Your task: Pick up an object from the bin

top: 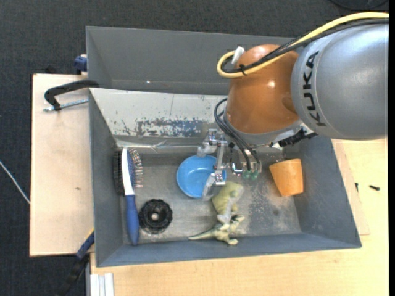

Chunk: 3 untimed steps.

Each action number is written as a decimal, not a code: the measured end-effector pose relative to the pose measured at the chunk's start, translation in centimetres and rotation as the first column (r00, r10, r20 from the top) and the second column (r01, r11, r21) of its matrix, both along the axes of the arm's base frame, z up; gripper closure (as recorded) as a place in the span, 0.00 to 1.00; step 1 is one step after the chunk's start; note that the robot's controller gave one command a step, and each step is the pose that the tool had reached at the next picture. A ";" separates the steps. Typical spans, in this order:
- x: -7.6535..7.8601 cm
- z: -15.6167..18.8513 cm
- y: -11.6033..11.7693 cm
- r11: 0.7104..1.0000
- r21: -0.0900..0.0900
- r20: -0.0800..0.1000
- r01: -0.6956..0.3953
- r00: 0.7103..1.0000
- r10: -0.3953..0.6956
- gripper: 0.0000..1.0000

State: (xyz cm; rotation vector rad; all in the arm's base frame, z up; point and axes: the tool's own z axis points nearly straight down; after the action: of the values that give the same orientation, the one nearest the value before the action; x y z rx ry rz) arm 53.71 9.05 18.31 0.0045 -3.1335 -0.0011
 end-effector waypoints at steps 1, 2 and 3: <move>2.7 -8.3 -0.9 1.000 0.003 0.018 0.025 1.000 -0.025 0.00; 1.0 -10.7 0.2 0.960 0.009 0.024 0.280 0.960 -0.280 0.00; 1.3 -10.4 0.4 0.960 0.005 0.017 0.278 0.960 -0.278 0.00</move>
Offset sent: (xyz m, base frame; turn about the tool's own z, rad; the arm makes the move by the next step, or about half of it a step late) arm 0.0314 -0.0129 -0.1131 0.0297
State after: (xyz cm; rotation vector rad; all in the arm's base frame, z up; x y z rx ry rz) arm 55.01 9.42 7.95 -0.4385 -3.1205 -0.0072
